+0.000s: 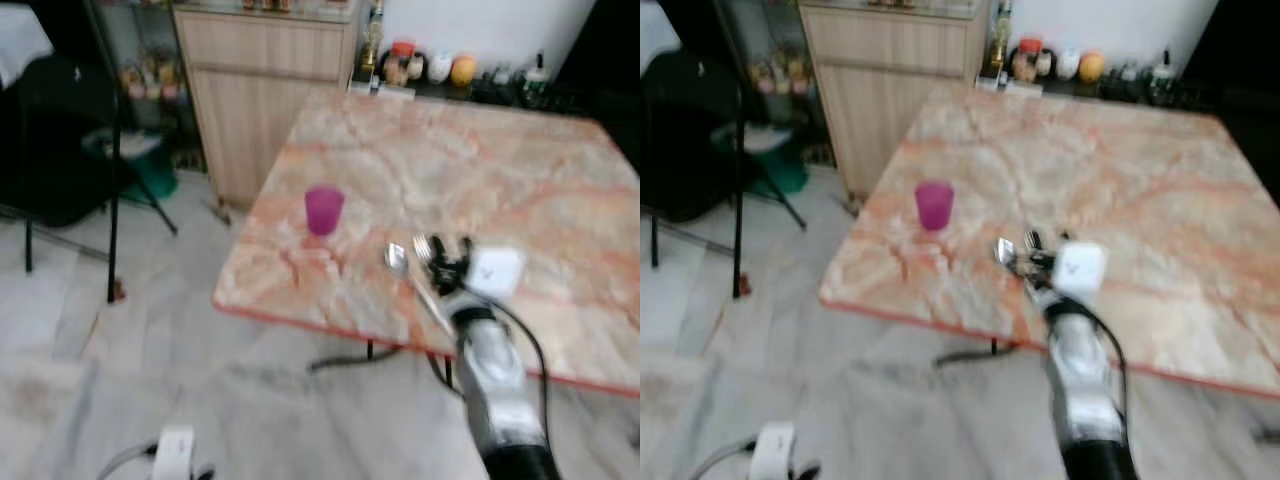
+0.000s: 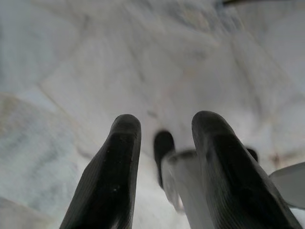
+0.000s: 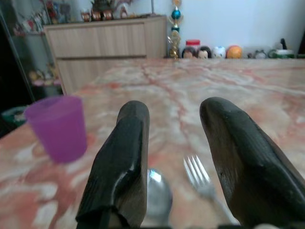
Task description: Setting the table
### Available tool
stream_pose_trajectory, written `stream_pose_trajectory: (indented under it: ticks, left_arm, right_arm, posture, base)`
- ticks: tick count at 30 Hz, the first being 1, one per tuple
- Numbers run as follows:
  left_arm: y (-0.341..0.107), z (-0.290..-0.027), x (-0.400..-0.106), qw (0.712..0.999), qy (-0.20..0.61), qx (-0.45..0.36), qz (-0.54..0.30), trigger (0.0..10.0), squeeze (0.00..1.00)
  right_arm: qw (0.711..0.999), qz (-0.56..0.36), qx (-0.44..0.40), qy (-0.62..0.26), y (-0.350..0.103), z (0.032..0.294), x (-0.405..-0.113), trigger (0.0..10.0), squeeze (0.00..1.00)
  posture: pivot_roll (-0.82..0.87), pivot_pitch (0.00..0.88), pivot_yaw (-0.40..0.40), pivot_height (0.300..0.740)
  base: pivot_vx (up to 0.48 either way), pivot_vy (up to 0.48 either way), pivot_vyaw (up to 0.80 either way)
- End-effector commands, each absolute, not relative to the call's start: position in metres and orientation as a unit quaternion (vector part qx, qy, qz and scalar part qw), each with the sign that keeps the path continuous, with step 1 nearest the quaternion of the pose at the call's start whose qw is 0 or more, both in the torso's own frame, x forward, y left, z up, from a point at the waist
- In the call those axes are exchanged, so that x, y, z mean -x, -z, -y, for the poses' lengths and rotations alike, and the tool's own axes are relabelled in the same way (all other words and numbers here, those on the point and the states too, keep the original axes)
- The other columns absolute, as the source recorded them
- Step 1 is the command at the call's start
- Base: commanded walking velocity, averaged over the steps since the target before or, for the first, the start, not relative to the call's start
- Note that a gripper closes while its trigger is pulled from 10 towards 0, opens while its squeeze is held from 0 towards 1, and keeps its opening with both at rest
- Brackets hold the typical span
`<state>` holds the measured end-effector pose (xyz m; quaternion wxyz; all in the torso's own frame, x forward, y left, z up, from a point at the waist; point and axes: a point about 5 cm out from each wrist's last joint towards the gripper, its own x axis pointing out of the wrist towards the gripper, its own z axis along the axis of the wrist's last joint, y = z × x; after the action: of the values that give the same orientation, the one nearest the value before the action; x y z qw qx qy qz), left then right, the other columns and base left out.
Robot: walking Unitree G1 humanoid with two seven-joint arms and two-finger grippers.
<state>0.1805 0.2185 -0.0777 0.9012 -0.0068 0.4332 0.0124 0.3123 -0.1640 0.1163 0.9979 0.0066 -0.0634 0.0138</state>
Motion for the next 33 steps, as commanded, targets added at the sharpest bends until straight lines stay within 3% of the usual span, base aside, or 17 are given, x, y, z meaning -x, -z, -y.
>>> stream_pose_trajectory:
  ticks: [1,15,22,23,24,25,29,30,33]
  left_arm:
    - [0.081,-0.212,-0.177,0.899,-0.008,0.016,-0.438,10.0,0.00]
    - [0.080,-0.211,-0.178,0.898,-0.007,0.016,-0.439,10.0,0.00]
    - [0.081,-0.212,-0.177,0.896,-0.005,0.013,-0.444,10.0,0.00]
    - [0.081,-0.212,-0.176,0.896,-0.005,0.013,-0.444,10.0,0.00]
    - [0.081,-0.212,-0.176,0.896,-0.005,0.014,-0.444,10.0,0.00]
    - [0.081,-0.212,-0.176,0.896,-0.005,0.014,-0.444,10.0,0.00]
    - [0.081,-0.213,-0.176,0.895,-0.005,0.013,-0.446,10.0,0.00]
    - [0.081,-0.213,-0.176,0.895,-0.005,0.013,-0.446,10.0,0.00]
    - [0.081,-0.212,-0.176,0.895,-0.003,0.011,-0.446,10.0,0.00]
  right_arm:
    - [0.999,0.046,0.000,-0.008,-0.111,0.174,-0.310,10.0,0.00]
    - [0.997,-0.042,0.041,-0.040,-0.094,0.178,-0.301,10.0,0.00]
    - [0.988,-0.131,0.067,-0.042,-0.079,0.185,-0.294,10.0,0.00]
    - [0.988,-0.135,0.065,-0.044,-0.079,0.185,-0.294,10.0,0.35]
    - [0.988,-0.139,0.055,-0.046,-0.079,0.184,-0.293,10.0,0.84]
    - [0.987,-0.145,0.042,-0.049,-0.078,0.183,-0.293,10.0,1.00]
    - [0.983,-0.161,0.020,-0.081,-0.080,0.175,-0.290,10.0,1.00]
    - [0.980,-0.165,0.019,-0.107,-0.080,0.171,-0.289,10.0,0.00]
    - [0.980,-0.165,0.012,-0.110,-0.082,0.171,-0.290,10.0,0.00]
  posture:
    - [0.00,0.000,-0.022,0.736]
    - [0.00,0.000,-0.023,0.736]
    - [0.00,0.000,-0.024,0.736]
    - [0.00,0.000,-0.024,0.736]
    - [0.00,0.000,-0.024,0.736]
    - [0.00,0.000,-0.021,0.736]
    - [0.00,0.000,-0.020,0.736]
    - [-0.01,0.000,-0.015,0.736]
    - [-0.01,0.000,-0.014,0.736]
  base:
    - [0.000,0.000,0.00]
    - [0.000,0.000,0.00]
    - [0.000,0.000,0.00]
    - [0.000,0.000,0.00]
    - [0.000,0.000,0.00]
    - [0.000,0.000,0.00]
    - [0.000,0.000,0.00]
    - [0.000,0.000,0.00]
    - [0.000,0.000,0.00]
